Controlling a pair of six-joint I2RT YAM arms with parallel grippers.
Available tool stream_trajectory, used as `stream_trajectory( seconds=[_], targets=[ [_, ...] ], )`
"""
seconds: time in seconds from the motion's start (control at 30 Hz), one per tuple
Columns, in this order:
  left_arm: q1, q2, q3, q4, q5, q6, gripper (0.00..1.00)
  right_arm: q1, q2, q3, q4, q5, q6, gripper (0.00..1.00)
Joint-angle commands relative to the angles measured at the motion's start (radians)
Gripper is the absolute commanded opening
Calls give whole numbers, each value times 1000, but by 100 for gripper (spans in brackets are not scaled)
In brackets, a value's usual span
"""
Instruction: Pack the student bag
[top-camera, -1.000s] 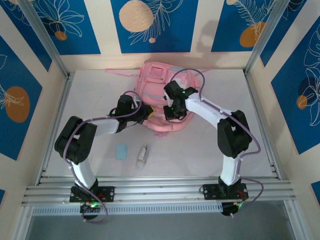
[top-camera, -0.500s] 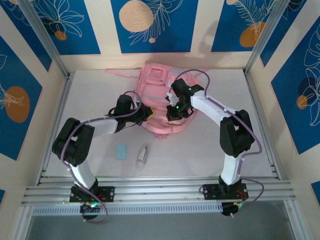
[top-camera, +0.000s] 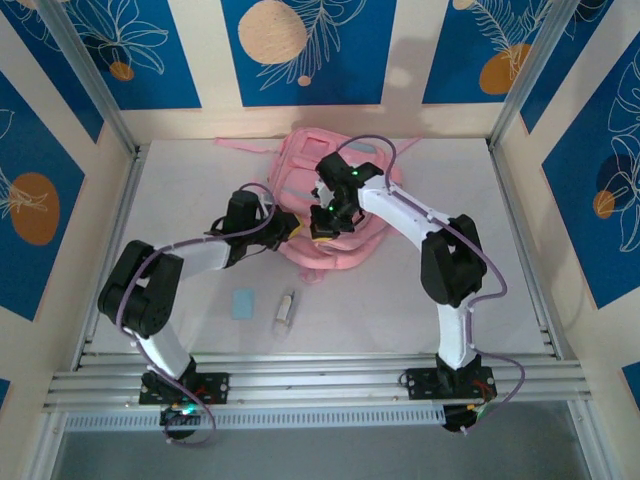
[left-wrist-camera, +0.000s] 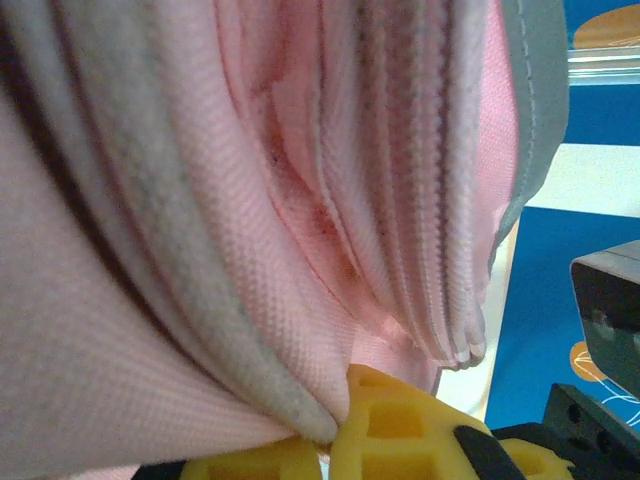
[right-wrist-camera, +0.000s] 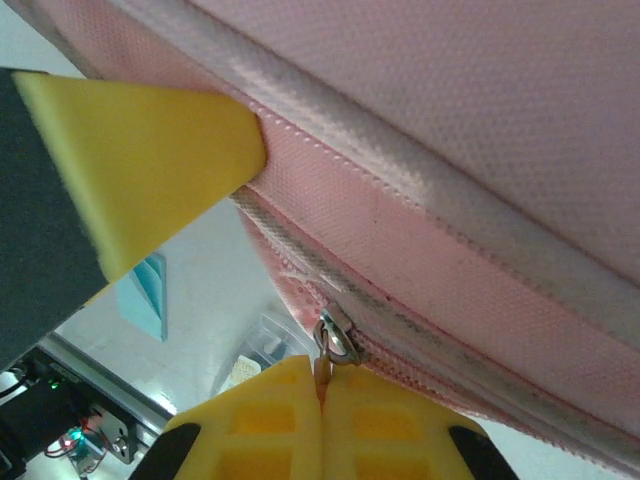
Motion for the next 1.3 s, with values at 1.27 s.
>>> stream_trajectory(
  seconds=[1.27],
  targets=[
    [150, -38, 174, -489, 230, 398, 0, -269, -55, -245, 366, 563, -751, 0]
  ],
)
